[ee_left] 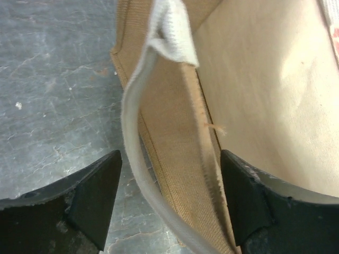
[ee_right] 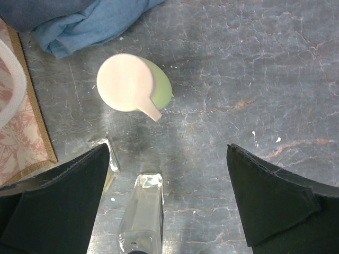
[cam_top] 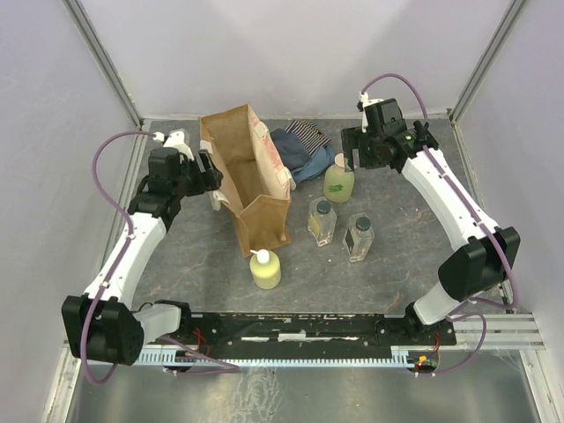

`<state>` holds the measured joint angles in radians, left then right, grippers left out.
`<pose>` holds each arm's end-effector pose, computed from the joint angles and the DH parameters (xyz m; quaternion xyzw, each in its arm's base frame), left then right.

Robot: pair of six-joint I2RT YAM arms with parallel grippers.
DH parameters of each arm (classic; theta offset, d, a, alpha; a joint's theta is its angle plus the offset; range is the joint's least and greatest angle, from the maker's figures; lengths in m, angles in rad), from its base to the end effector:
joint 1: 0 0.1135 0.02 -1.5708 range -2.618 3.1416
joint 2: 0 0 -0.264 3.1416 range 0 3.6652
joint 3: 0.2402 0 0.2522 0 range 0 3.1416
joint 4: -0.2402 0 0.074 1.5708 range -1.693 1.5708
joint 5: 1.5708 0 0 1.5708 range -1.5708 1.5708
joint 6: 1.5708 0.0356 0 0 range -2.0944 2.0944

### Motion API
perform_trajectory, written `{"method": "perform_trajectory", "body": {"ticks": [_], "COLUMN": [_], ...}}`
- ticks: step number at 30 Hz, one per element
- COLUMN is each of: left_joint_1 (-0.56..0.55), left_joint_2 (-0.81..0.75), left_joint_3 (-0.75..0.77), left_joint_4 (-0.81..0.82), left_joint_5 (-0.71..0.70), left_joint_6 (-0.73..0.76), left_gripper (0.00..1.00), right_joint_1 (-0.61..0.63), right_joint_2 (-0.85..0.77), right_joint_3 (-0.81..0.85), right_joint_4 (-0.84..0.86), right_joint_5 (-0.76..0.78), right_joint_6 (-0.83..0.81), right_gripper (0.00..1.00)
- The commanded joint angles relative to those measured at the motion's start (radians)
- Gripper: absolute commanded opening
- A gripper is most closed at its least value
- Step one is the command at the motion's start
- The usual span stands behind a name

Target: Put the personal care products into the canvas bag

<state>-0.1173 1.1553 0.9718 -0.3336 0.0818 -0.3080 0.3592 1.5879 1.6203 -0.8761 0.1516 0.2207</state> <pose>0.2583 -0.0334 0.3152 -0.0618 0.8617 -0.1406 0.4836 0.3202 0.1145 0.3638 -0.0376 0.9316 0.0335 0.3600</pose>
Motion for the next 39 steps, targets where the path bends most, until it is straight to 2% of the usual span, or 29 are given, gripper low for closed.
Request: {"method": "perform_trajectory", "body": {"ticks": [1,6,9,15,25,35,39], "left_joint_1": [-0.054,-0.106,-0.125,-0.170,-0.182,-0.185,-0.185], "left_joint_2": [0.031,0.049,0.038,-0.025,-0.101,-0.111,-0.112], "left_joint_3": [0.006,0.020,0.027,0.028,0.028,-0.005,-0.011], "left_joint_4": [0.088,0.069,0.036,-0.040,-0.112,-0.109,-0.103], "left_joint_5": [0.006,-0.009,-0.010,-0.030,-0.052,-0.052,-0.051], "left_joint_6": [-0.033,-0.040,-0.050,-0.062,-0.062,-0.064,-0.065], "left_gripper": [0.72,0.31,0.18,0.15,0.19,0.19,0.19], "right_joint_1": [0.009,0.019,0.024,0.039,0.040,0.041,0.041], "right_joint_2": [0.030,0.066,0.090,0.158,0.308,0.363,0.373], "right_joint_3": [0.074,0.111,0.127,0.163,0.233,0.221,0.211], "right_joint_4": [0.029,0.015,0.009,0.002,-0.009,-0.038,-0.043], "right_joint_5": [-0.033,-0.042,-0.060,-0.063,0.003,-0.011,-0.029], "right_joint_6": [-0.027,-0.042,-0.047,-0.057,-0.121,-0.151,-0.163], "right_gripper": [1.00,1.00,1.00,1.00,0.99,0.85,0.74]}}
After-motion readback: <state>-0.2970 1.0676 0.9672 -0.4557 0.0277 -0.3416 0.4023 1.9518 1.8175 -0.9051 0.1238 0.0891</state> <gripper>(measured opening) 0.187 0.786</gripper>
